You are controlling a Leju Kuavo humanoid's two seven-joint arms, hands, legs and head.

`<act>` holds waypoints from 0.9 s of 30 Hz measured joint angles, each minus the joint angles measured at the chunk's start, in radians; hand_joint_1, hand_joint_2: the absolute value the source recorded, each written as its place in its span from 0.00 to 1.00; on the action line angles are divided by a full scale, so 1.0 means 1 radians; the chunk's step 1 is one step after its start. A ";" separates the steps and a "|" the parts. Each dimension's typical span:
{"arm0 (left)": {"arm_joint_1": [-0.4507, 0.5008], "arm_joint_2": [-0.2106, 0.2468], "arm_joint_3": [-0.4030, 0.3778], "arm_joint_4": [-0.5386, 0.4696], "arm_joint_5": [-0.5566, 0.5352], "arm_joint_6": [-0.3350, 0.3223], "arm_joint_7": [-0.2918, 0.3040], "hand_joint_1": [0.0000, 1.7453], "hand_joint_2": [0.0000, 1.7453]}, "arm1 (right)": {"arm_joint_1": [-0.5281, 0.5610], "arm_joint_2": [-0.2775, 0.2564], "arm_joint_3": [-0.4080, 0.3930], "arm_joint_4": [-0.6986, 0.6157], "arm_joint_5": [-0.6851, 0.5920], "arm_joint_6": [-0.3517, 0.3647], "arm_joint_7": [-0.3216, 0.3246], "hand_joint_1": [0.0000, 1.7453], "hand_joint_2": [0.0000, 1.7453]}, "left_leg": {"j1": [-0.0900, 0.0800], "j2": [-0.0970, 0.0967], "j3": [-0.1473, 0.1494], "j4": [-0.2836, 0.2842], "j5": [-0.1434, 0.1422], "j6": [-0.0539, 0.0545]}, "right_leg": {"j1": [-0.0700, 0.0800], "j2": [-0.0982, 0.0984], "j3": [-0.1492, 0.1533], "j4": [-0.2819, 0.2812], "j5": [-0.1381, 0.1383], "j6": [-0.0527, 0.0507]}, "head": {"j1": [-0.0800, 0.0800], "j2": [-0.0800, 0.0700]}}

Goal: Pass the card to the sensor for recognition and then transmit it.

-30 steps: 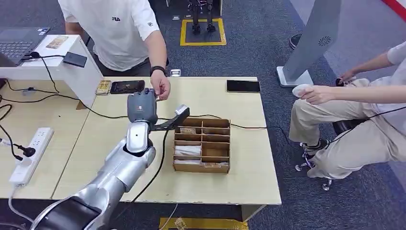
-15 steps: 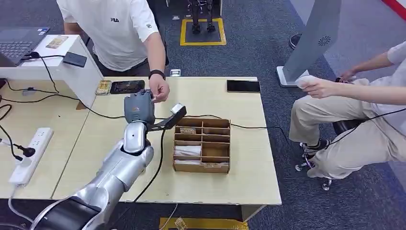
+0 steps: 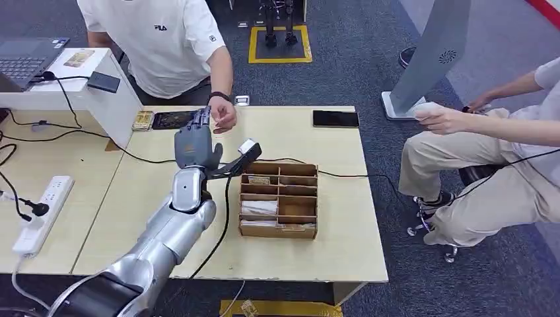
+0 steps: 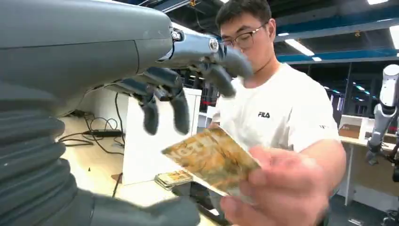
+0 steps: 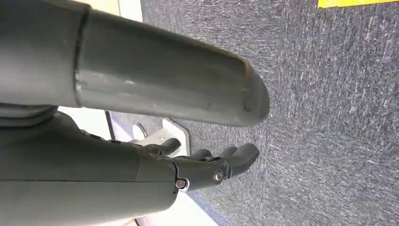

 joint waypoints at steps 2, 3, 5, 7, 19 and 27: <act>0.001 -0.001 0.000 0.000 0.001 0.003 -0.003 0.00 1.00 | 0.000 0.000 0.000 0.000 0.000 -0.001 0.000 0.00 0.00 | 0.000 0.000 0.000 0.000 0.000 0.000 | 0.000 0.000 0.000 0.000 0.000 0.000 | 0.000 0.000; 0.001 -0.001 0.000 -0.001 0.001 0.005 -0.004 0.00 1.00 | 0.000 0.000 0.000 0.000 0.000 -0.002 0.000 0.00 0.00 | 0.000 0.000 0.000 0.000 0.000 0.000 | 0.000 0.000 0.000 0.000 0.000 0.000 | 0.000 0.000; 0.002 -0.001 0.001 -0.002 0.007 0.008 -0.005 0.00 1.00 | 0.000 0.000 0.000 0.000 0.000 -0.002 0.000 0.00 0.00 | 0.000 0.000 0.000 0.000 0.000 0.000 | 0.000 0.000 0.000 0.000 0.000 0.000 | 0.000 0.000; 0.003 -0.001 0.002 -0.004 0.018 0.018 -0.012 0.00 1.00 | 0.000 0.000 0.000 0.000 0.000 -0.002 0.000 0.00 0.00 | 0.000 0.000 0.000 0.000 0.000 0.000 | 0.000 0.000 0.000 0.000 0.000 0.000 | 0.000 0.000; 0.024 -0.010 0.030 -0.059 0.158 0.064 -0.095 0.00 1.00 | 0.000 0.000 0.000 0.000 0.000 -0.005 0.000 0.00 0.00 | 0.000 0.000 0.000 0.000 0.000 0.000 | 0.000 0.000 0.000 0.000 0.000 0.000 | 0.000 0.000; 0.114 -0.021 0.054 -0.198 0.455 0.110 -0.275 0.00 0.00 | 0.006 0.000 -0.004 -0.001 -0.017 -0.017 0.000 0.00 0.00 | 0.000 0.000 0.000 0.000 0.000 0.000 | 0.000 0.000 0.000 0.000 0.000 0.000 | 0.000 0.000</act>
